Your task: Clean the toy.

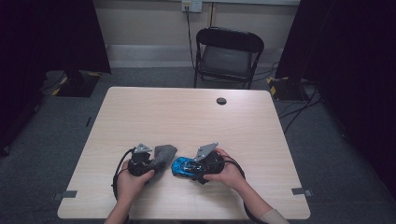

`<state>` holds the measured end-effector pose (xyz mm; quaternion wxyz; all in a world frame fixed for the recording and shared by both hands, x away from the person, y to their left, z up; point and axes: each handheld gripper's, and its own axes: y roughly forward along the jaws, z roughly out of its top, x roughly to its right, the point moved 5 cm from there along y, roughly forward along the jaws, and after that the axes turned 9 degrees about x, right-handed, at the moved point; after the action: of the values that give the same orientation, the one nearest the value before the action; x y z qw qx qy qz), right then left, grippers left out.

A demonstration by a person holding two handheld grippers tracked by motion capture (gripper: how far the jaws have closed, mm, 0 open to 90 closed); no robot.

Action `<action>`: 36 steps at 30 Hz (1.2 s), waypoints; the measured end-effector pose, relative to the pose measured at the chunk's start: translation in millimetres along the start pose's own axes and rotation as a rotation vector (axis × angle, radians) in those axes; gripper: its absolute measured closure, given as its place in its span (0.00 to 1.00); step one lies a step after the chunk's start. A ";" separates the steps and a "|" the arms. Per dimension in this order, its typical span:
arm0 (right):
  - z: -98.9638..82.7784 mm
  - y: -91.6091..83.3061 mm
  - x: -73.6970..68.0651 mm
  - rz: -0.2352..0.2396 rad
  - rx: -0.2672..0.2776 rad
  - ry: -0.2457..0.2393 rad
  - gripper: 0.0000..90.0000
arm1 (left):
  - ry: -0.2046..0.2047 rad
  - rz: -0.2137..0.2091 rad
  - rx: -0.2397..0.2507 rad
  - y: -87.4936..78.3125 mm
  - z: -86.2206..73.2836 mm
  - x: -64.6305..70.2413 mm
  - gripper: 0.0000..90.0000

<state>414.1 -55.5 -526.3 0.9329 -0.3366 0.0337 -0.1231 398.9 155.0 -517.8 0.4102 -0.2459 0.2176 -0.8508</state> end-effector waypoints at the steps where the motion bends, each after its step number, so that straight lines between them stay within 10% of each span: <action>1: -0.5 -0.5 -0.1 0.002 0.001 -0.001 0.28 | -0.001 -0.007 -0.002 2.8 0.8 2.2 0.74; 13: -4.6 -5.6 -0.6 -0.008 0.011 0.033 0.28 | 0.043 -0.116 -0.090 -2.2 -4.9 26.3 0.76; 23: -5.5 -6.3 -2.0 -0.015 0.030 0.023 0.28 | 0.046 -0.031 -0.057 4.3 10.8 9.3 0.75; 36: 1.6 1.3 -5.6 -0.029 0.029 -0.040 0.24 | 0.077 -0.098 -0.111 -0.4 -2.2 25.2 0.76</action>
<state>409.2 -52.2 -525.9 0.9364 -0.3258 0.0086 -0.1303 383.7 135.4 -513.3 0.3449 -0.2458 0.2677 -0.8654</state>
